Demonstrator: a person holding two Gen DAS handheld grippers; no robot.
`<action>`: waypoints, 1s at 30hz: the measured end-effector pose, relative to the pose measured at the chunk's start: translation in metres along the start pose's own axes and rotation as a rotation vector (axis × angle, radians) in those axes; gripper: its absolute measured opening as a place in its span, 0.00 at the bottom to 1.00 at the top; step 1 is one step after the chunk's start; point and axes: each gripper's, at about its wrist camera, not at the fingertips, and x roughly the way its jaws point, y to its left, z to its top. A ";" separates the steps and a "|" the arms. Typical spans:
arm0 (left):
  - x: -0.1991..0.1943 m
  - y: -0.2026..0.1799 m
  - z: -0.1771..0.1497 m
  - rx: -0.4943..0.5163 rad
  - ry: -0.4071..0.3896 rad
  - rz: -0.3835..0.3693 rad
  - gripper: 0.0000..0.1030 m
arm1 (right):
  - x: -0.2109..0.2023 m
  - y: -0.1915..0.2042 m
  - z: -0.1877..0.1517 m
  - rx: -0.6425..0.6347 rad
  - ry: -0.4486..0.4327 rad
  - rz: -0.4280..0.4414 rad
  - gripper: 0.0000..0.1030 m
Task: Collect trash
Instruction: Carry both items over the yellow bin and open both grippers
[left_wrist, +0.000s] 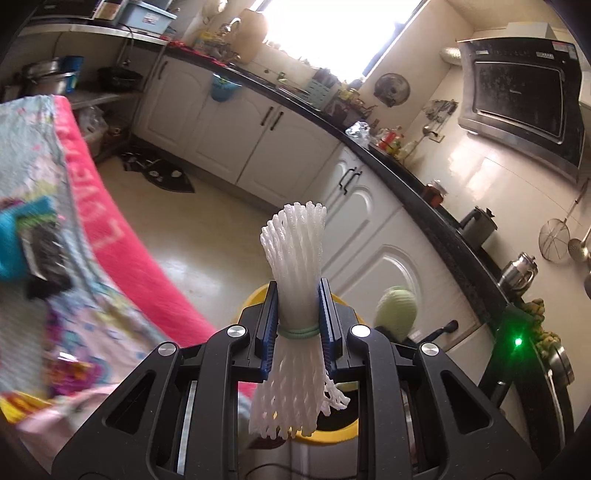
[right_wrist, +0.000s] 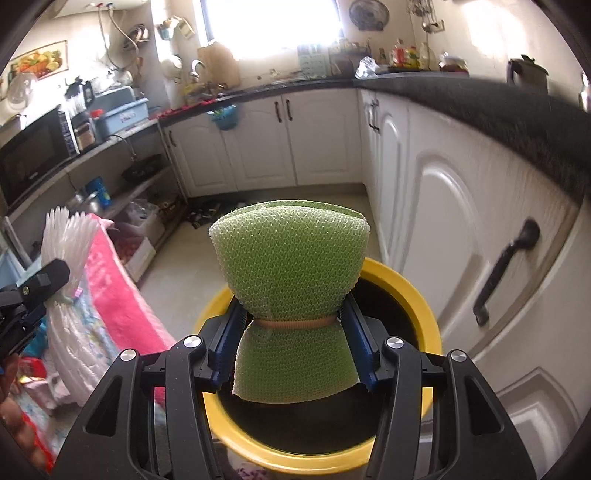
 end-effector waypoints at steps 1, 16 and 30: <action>0.005 -0.001 -0.002 0.000 0.004 -0.005 0.15 | 0.002 -0.003 -0.001 0.005 0.004 -0.013 0.49; 0.064 0.021 -0.028 -0.076 0.101 0.029 0.16 | 0.020 -0.034 -0.008 0.059 0.058 -0.004 0.52; 0.048 0.009 -0.020 0.000 0.102 -0.029 0.71 | 0.012 -0.036 -0.014 0.051 0.062 -0.055 0.63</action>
